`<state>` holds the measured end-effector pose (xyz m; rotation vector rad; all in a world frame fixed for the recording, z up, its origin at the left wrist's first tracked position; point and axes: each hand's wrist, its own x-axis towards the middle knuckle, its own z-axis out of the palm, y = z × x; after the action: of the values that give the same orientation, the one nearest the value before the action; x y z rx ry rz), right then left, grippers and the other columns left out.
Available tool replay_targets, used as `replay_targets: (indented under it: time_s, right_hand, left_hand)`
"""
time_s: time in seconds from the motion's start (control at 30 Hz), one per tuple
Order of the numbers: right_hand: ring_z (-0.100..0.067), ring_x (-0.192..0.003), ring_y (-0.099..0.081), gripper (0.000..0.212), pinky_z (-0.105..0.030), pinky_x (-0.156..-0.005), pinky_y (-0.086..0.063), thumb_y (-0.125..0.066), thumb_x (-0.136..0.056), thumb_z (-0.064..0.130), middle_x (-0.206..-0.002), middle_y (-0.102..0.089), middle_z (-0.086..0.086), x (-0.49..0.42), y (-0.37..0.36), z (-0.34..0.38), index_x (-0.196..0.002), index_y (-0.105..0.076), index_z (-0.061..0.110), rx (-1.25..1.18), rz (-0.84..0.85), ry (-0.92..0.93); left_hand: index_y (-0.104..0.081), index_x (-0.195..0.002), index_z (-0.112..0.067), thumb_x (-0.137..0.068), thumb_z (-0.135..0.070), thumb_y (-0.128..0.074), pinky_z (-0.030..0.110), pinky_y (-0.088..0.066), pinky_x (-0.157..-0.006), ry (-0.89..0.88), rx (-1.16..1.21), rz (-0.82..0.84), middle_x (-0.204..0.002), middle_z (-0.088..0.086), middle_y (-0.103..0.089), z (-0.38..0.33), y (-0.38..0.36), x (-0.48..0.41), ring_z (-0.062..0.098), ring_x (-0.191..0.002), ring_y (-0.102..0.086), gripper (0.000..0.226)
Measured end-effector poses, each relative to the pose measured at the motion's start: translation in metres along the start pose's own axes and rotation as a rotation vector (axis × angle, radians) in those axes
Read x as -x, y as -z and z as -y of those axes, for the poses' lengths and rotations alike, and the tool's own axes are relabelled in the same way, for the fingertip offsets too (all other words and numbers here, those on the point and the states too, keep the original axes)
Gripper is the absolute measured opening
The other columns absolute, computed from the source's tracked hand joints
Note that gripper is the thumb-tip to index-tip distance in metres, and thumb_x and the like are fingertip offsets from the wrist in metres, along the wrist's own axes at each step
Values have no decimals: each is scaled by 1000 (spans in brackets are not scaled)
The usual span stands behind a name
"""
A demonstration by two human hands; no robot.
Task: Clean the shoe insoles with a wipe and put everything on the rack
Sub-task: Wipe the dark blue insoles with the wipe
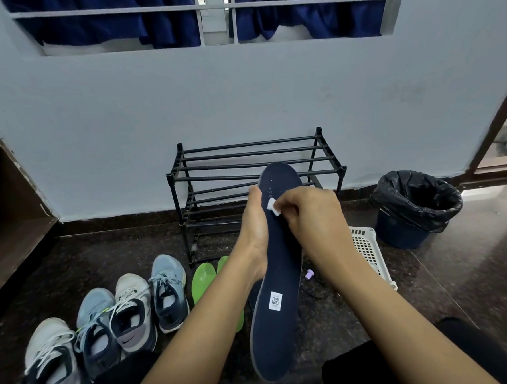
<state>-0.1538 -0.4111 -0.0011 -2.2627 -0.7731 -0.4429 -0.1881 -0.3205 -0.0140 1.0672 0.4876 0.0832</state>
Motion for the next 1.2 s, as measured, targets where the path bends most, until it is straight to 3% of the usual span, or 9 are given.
replay_targets:
  time_s: [0.17, 0.4, 0.5, 0.63, 0.73, 0.87, 1.0, 1.13, 1.2]
  right_hand:
    - [-27, -77, -60, 21, -36, -67, -49, -55, -81, 3, -82, -67, -6, -1, 1, 2, -83, -72, 15, 96, -1, -3]
    - [-26, -76, -59, 22, -37, -68, -49, -53, -78, 3, -82, -63, -6, 9, 4, 7, -82, -71, 17, 139, 145, 74]
    - [-28, -74, -58, 19, -38, -65, -49, -55, -78, 2, -80, -64, -6, 3, 1, -2, -78, -69, 15, 149, 53, 50]
    - [-29, -70, -59, 21, -38, -62, -50, -56, -77, -1, -77, -66, -7, -5, 1, -14, -75, -69, 15, 117, -32, 27]
    - [-30, -70, -59, 21, -36, -64, -50, -58, -79, 2, -76, -65, -7, -2, 6, -10, -74, -71, 18, 104, 24, 73]
    - [-29, -73, -59, 24, -35, -67, -49, -55, -79, 2, -81, -63, -6, 5, 9, -6, -80, -72, 19, 141, 165, 67]
    - [-29, -72, -60, 23, -38, -63, -50, -54, -75, 1, -78, -65, -7, 0, 1, -15, -76, -70, 17, 98, 18, 59]
    - [-26, -74, -61, 23, -34, -65, -50, -55, -78, -3, -78, -68, -6, -8, 0, -24, -78, -71, 13, 69, -98, 4]
    - [-27, -75, -62, 22, -33, -67, -50, -58, -81, 0, -78, -69, -6, -8, 2, -24, -78, -72, 16, 47, -86, -2]
  left_hand:
    - [-74, -91, -15, -98, -64, -26, 31, -49, -70, 12, -29, 18, -77, 6, -73, 4, -4, 0, 23, -76, -66, 69]
    - [-75, -100, -18, -95, -65, -27, 41, -49, -95, -78, -105, -61, -97, 5, -74, 2, 3, -9, 25, -97, -65, 67]
    - [-74, -106, -19, -91, -69, -30, 41, -50, -90, -96, -102, -42, -102, 6, -74, 6, 2, -13, 27, -99, -67, 68]
    - [-75, -103, -22, -65, -79, -40, 41, -49, -86, -96, -71, -24, -96, 3, -73, 12, -2, -18, 25, -92, -66, 77]
    - [-74, -93, -22, -84, -69, -37, 36, -47, -76, -112, -41, -30, -85, 1, -72, 8, -1, -18, 23, -81, -64, 60]
    - [-73, -103, -17, -97, -59, -29, 34, -48, -76, -120, -58, -18, -90, 4, -73, 6, 3, -18, 23, -84, -64, 62]
    - [-73, -95, -20, -92, -65, -32, 34, -48, -74, -110, -64, -15, -84, 3, -72, 10, 0, -19, 22, -77, -65, 61]
    - [-74, -102, -15, -67, -75, -41, 37, -49, -75, -60, -38, -14, -89, 10, -71, 14, -5, -17, 27, -81, -66, 77]
    - [-74, -102, -12, -76, -72, -41, 35, -51, -71, -50, -14, -17, -88, 13, -71, 12, -5, -15, 28, -77, -66, 73]
